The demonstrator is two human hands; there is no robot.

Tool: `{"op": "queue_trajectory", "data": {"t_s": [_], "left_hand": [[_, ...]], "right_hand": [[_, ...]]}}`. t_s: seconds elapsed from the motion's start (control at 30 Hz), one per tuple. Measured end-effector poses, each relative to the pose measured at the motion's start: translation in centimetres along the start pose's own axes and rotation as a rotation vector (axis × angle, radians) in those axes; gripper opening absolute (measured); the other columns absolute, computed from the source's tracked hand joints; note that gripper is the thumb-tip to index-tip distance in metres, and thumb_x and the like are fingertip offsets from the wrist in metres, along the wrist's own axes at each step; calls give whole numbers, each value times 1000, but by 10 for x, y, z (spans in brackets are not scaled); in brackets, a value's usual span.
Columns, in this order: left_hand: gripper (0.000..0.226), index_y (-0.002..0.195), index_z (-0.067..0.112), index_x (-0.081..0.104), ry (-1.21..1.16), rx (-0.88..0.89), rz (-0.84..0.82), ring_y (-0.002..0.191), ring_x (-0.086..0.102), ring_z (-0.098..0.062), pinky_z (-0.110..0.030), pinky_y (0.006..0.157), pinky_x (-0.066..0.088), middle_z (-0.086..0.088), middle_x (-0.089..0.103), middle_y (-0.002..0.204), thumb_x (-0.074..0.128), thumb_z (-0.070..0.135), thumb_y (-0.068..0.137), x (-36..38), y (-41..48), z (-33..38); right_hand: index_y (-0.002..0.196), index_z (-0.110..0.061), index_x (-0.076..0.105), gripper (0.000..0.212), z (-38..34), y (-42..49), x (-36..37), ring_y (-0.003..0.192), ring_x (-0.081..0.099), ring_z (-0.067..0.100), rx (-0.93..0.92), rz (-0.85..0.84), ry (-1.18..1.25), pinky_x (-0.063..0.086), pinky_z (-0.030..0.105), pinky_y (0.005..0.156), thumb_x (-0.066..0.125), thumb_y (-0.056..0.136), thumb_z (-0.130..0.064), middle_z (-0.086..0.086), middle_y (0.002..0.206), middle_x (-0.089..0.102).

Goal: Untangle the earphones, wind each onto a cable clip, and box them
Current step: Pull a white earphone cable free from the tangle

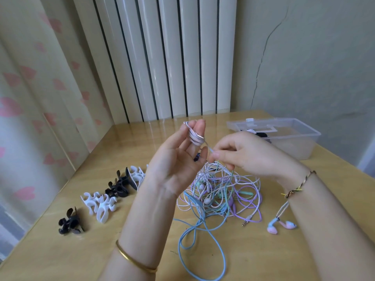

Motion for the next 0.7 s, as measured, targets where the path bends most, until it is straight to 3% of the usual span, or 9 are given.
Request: {"op": "queue_trajectory", "data": {"t_s": [0.1,0.23,0.3,0.37,0.47,0.5,0.57,0.63,0.7], "left_hand": [[13,102,14,61,96,90,6,89,68,-5,-34,98,37,0,74,96,50,15,95,-2,1,4],[24,109,11,64,524,298,11,108,64,-9,-34,95,41,-2,73,106,47,3,94,-2,-1,6],[27,106,11,65,816,442,18,106,64,-6,-28,94,45,0,73,104,46,-2,93,1,-3,7],[20,102,7,64,1139,574,11,95,65,-6,-23,84,47,1,71,97,49,3,91,3,-4,6],[29,94,0,59,1409,599,-109,79,62,-20,-38,77,49,-16,66,89,49,27,89,5,-2,-2],[29,92,0,59,1405,582,-136,78,64,-19,-39,77,51,-15,67,86,50,27,92,7,-3,-4],[20,87,4,61,1307,540,-141,70,64,-10,-24,71,52,-4,69,78,49,15,98,10,-6,-4],[23,82,8,59,1065,433,-144,61,56,-5,-15,64,46,1,64,70,43,9,99,13,-9,-2],[26,81,11,58,703,279,-194,60,53,-5,-15,65,44,4,61,67,40,11,100,16,-9,-2]], "right_hand": [[82,-22,73,17,-11,-6,4,46,42,5,6,-81,-49,33,18,47,59,91,-26,-6,50,52],[77,-21,70,18,-24,-14,-7,49,45,6,-30,-32,-105,36,22,51,59,89,-27,-8,48,52],[75,-21,69,17,-28,-16,-16,48,43,3,-50,46,-141,35,23,51,61,87,-28,-10,47,49],[74,-20,68,15,-29,-18,-25,49,45,3,-65,140,-180,35,23,52,62,87,-27,-14,50,50],[75,-28,64,12,-23,-16,-33,60,53,1,-99,314,-258,46,30,65,62,87,-28,-15,57,57],[76,-30,64,11,-20,-14,-34,68,56,4,-110,374,-264,49,35,71,62,87,-29,-13,64,60],[78,-30,65,10,-14,-11,-34,79,61,15,-128,449,-241,50,43,76,60,87,-32,-8,75,65],[81,-27,67,13,-9,-7,-32,78,60,17,-129,456,-210,49,43,75,58,89,-32,-6,74,65],[80,-24,66,17,-7,-3,-25,65,54,13,-101,383,-184,47,37,68,56,93,-28,-4,61,56]]}}
Point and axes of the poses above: each hand's wrist, its own y-axis towards the middle knuckle, its own x-axis out of the palm, z = x × y, the point moved 4 cm from there along y, towards the middle knuckle
